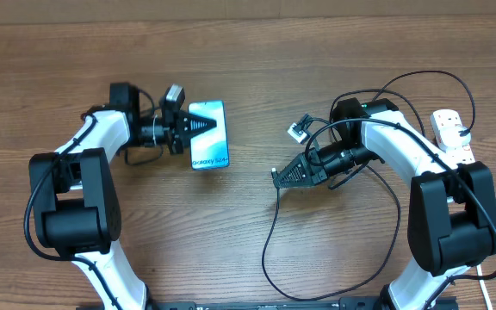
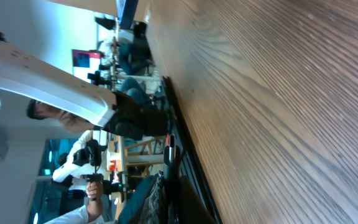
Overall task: Plug charger to phone and switch on socket
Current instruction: 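Carry the plug with the right gripper toward the phone's bottom port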
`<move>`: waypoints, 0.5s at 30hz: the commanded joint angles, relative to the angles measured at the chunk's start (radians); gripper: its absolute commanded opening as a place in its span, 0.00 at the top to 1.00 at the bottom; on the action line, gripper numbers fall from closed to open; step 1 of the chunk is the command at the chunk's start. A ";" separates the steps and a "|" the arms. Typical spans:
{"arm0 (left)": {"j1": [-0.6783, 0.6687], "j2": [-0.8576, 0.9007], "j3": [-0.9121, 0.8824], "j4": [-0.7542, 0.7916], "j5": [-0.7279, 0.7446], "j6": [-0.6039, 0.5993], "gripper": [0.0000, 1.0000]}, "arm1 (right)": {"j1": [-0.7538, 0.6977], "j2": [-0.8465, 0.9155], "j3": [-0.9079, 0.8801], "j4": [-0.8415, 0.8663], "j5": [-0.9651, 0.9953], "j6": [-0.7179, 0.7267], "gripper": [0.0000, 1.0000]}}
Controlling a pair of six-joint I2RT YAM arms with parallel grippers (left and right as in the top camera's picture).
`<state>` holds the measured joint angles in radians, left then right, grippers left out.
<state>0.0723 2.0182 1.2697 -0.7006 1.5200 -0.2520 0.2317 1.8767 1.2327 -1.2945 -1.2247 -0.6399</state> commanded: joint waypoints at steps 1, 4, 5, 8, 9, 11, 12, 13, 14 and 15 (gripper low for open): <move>-0.020 -0.051 0.092 0.002 0.060 -0.042 0.96 | 0.016 -0.027 -0.008 0.006 -0.092 -0.045 0.96; -0.034 -0.051 0.125 0.003 0.060 -0.063 0.96 | 0.035 -0.027 -0.008 0.006 -0.119 -0.042 0.96; -0.040 -0.051 0.131 0.003 0.060 -0.063 0.96 | 0.045 -0.027 -0.008 0.006 -0.136 -0.042 0.96; -0.055 -0.051 0.136 0.008 0.048 -0.063 0.96 | 0.084 -0.027 -0.008 0.014 -0.192 -0.042 0.96; -0.059 -0.051 0.135 0.006 0.040 -0.063 0.96 | 0.097 -0.027 -0.008 0.018 -0.207 -0.042 0.96; -0.067 -0.051 0.135 0.006 0.027 -0.063 0.96 | 0.122 -0.027 -0.008 0.026 -0.234 -0.042 0.96; -0.071 -0.051 0.135 0.006 0.021 -0.063 0.96 | 0.133 -0.027 -0.008 0.031 -0.245 -0.041 0.96; -0.074 -0.051 0.135 0.006 0.021 -0.063 0.96 | 0.144 -0.027 -0.007 0.037 -0.254 -0.041 0.96; -0.078 -0.051 0.135 0.005 0.022 -0.063 0.96 | 0.152 -0.027 -0.008 0.045 -0.260 -0.034 0.96; -0.081 -0.051 0.135 0.005 0.023 -0.063 0.96 | 0.158 -0.027 -0.007 0.056 -0.262 -0.017 0.96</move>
<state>0.0051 2.0102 1.3811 -0.6918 1.5169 -0.3004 0.3672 1.8767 1.2327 -1.2594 -1.4094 -0.6624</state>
